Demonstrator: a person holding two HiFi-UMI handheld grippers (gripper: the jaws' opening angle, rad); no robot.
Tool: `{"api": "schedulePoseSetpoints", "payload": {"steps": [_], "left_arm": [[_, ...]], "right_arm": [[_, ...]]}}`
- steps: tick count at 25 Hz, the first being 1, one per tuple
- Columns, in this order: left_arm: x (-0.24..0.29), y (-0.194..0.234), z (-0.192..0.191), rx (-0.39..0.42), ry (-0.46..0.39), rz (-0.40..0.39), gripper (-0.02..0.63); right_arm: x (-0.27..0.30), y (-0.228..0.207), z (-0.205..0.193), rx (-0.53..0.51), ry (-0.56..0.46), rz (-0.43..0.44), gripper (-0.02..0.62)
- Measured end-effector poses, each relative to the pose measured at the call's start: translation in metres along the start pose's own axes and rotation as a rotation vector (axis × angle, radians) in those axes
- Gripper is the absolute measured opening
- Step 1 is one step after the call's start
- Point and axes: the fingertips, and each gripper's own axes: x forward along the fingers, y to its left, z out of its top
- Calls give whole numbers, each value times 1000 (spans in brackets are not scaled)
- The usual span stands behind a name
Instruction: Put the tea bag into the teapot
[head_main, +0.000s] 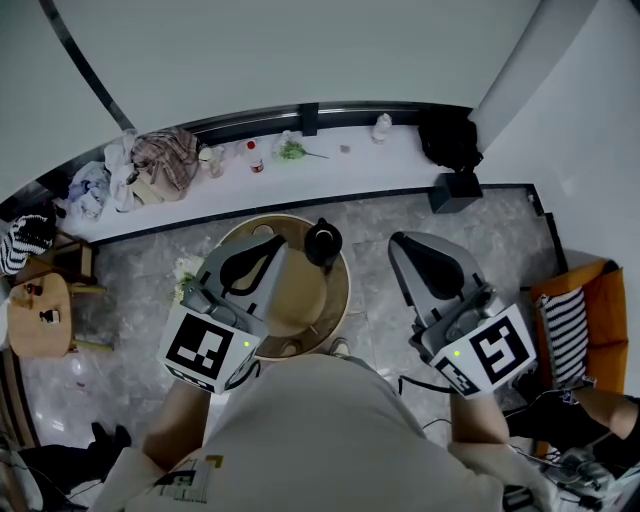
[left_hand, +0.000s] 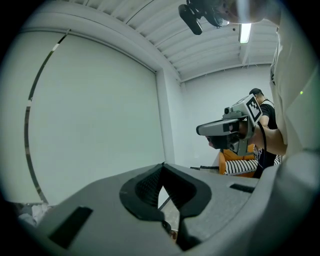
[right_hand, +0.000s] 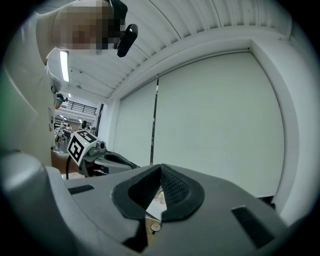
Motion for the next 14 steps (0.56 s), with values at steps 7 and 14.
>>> {"api": "schedulePoseSetpoints", "payload": {"steps": [7, 14], "left_arm": [[-1, -6, 0, -9, 4, 0, 8], [2, -6, 3, 6, 8, -14, 8]], "right_arm": [[-3, -1, -1, -3, 2, -4, 7], [-1, -5, -3, -2, 15, -15, 8]]}}
